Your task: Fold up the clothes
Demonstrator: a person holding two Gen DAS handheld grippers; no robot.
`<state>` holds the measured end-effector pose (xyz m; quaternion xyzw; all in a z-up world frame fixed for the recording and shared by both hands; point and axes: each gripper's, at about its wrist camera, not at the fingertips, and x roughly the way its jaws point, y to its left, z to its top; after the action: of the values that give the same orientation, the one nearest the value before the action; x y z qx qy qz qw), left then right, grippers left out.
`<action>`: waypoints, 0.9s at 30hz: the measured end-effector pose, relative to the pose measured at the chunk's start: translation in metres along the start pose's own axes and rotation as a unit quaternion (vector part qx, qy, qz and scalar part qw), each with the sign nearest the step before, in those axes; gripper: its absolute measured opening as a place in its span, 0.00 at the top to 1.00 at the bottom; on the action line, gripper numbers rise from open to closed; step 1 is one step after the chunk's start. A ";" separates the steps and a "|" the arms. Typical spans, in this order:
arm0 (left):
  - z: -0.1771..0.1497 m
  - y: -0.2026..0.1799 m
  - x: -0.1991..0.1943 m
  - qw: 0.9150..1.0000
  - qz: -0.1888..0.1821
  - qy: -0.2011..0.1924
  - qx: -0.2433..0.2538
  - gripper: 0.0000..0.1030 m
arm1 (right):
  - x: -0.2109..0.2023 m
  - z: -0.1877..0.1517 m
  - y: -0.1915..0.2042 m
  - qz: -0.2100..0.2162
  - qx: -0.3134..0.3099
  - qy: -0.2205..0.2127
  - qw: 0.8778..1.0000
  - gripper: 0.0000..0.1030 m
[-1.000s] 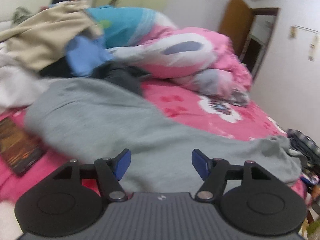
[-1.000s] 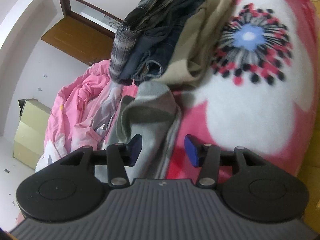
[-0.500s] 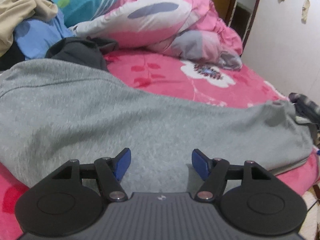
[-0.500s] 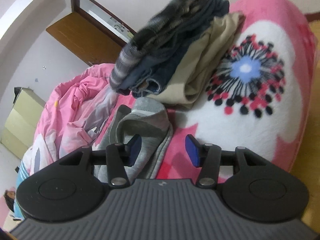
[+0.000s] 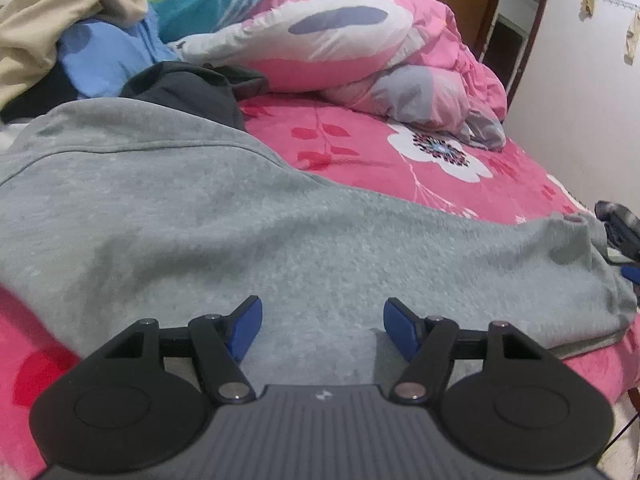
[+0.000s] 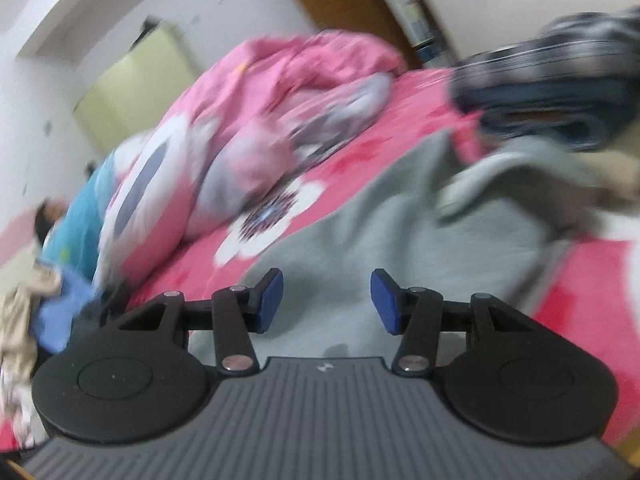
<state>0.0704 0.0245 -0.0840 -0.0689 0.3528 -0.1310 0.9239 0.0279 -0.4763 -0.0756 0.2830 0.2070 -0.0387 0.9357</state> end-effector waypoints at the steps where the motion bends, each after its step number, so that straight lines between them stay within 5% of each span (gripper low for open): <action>1: 0.000 0.005 -0.005 1.000 0.001 -0.004 -0.006 0.33 | 0.005 -0.001 0.009 0.010 -0.011 0.009 1.000 0.53; 9: -0.002 0.057 -0.051 0.995 0.014 -0.055 -0.083 0.32 | 0.025 -0.029 0.090 0.104 -0.054 0.063 0.991 0.53; 18: -0.006 0.152 -0.075 0.966 0.047 -0.101 -0.232 0.28 | 0.041 -0.083 0.205 0.201 -0.115 0.132 0.964 0.51; 24: -0.005 0.192 -0.050 0.950 0.004 -0.080 -0.303 0.28 | 0.045 -0.112 0.260 0.235 -0.135 0.175 0.946 0.51; 27: -0.008 0.194 -0.046 0.950 -0.013 -0.087 -0.299 0.27 | 0.048 -0.114 0.297 0.254 -0.181 0.179 0.933 0.49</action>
<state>0.0698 0.2228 -0.1035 -0.3578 0.2933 -0.0246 0.8862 0.0862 -0.1633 -0.0287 0.1538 0.2959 0.2900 0.8970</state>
